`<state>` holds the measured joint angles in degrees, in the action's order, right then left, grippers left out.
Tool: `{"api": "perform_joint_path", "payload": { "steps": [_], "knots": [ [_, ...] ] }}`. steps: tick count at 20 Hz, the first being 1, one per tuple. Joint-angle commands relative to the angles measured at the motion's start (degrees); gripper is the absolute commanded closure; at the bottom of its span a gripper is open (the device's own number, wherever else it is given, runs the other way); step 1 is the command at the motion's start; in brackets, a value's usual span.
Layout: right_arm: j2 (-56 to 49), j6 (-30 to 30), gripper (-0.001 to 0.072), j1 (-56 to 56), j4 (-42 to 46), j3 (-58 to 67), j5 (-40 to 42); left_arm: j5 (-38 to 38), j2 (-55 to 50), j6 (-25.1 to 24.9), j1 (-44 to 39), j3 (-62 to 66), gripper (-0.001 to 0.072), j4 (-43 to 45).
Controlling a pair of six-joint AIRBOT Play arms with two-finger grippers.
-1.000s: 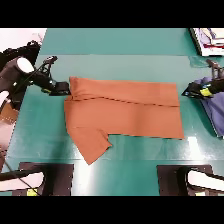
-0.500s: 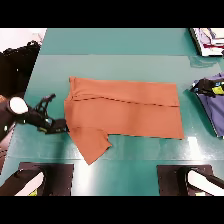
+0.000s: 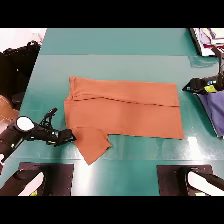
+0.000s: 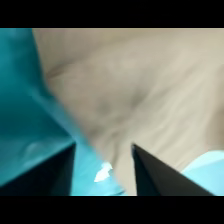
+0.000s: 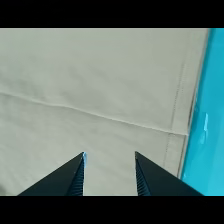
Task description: Fold the shirts.
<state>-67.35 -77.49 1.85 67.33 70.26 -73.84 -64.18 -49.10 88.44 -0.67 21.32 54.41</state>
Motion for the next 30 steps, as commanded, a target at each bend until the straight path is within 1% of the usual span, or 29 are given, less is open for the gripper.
{"api": "perform_joint_path", "payload": {
  "steps": [1, 2, 3, 4, 5, 6, 8, 10, 12, 14, 15, 16, 18, 20, 23, 26, 27, 28, 29, 30],
  "knots": [
    [0.07, -0.04, 0.0347, -0.66, -0.79, -0.02, 0.09, 6.38, 0.07, -1.18, -0.07, -3.50, 0.0266, -6.34],
    [0.07, -0.04, 0.0347, -0.68, -1.66, -0.02, 0.13, 7.19, 0.04, -1.84, -0.07, -3.65, 0.0268, -7.39],
    [0.07, -0.04, 0.0347, -0.68, -2.47, -0.02, 0.13, 7.89, 0.07, -1.90, -0.07, -3.63, 0.0348, -8.41],
    [0.07, -0.04, 0.0347, -0.68, -3.50, 0.00, -0.02, 8.59, 0.07, -1.90, -0.07, -3.63, 0.0433, -9.25],
    [0.07, -0.04, 0.0347, -0.68, -3.56, -0.02, -0.76, 9.05, 0.07, -1.90, -0.07, -3.63, 0.0576, -10.10],
    [0.07, -0.04, 0.0347, -0.66, -3.21, -0.02, -2.14, 8.94, 0.07, -2.03, -0.07, -3.45, 0.0679, -10.95],
    [0.07, -0.02, 0.0347, 0.61, -1.07, -0.11, -6.27, 6.51, 0.13, -4.00, -0.07, -1.99, 0.0683, -11.80],
    [1.81, -0.02, 0.0347, 3.76, 0.35, -3.54, -8.72, 3.54, 0.24, -6.08, -0.07, 0.66, 0.0684, -11.76],
    [5.11, -0.04, 0.0347, 8.41, 2.21, -10.93, -8.72, 2.45, 0.24, -7.52, -0.07, 3.39, 0.0684, -11.78],
    [8.74, -0.02, 0.0346, 14.40, 3.69, -19.74, -8.63, 3.19, 0.24, -8.24, -0.07, 5.27, 0.0683, -11.26],
    [10.03, -0.02, 0.0306, 17.94, 3.80, -24.13, -8.70, 3.72, 0.24, -8.98, -0.07, 5.68, 0.0683, -11.26],
    [11.04, -0.02, 0.0197, 21.57, 3.61, -28.24, -8.72, 4.20, 0.24, -9.05, -0.07, 5.81, 0.0683, -11.26],
    [11.72, -0.02, 0.0190, 27.36, 2.10, -34.51, -8.41, 5.14, 0.22, -9.18, -0.07, 5.81, 0.0683, -11.15],
    [11.45, 0.00, 0.0211, 30.93, -0.76, -39.10, -6.71, 5.66, 0.22, -9.40, -0.07, 5.81, 0.0683, -11.10],
    [11.37, 0.15, 0.0215, 30.42, -5.40, -42.95, -1.79, 6.29, 0.22, -9.40, -0.07, 5.81, 0.0683, -11.13],
    [9.73, -0.11, 0.0216, 25.22, -5.92, -42.40, 0.87, 6.25, 0.22, -9.40, -0.07, 5.81, 0.0683, -11.10],
    [8.35, -0.57, 0.0228, 23.58, -5.88, -41.57, 1.14, 6.25, 0.22, -9.40, -0.07, 5.81, 0.0683, -10.97],
    [6.71, -0.68, 0.0307, 21.94, -6.14, -40.57, 1.25, 6.23, 0.22, -9.40, -0.07, 5.81, 0.0683, -10.64],
    [5.25, -0.66, 0.0309, 20.46, -6.14, -39.54, 1.40, 5.86, 0.22, -9.40, -0.07, 5.81, 0.0683, -10.14],
    [4.00, -0.59, 0.0440, 18.99, -6.12, -38.42, 1.31, 4.90, 0.22, -9.38, -0.04, 5.81, 0.0683, -9.18]
  ]
}}
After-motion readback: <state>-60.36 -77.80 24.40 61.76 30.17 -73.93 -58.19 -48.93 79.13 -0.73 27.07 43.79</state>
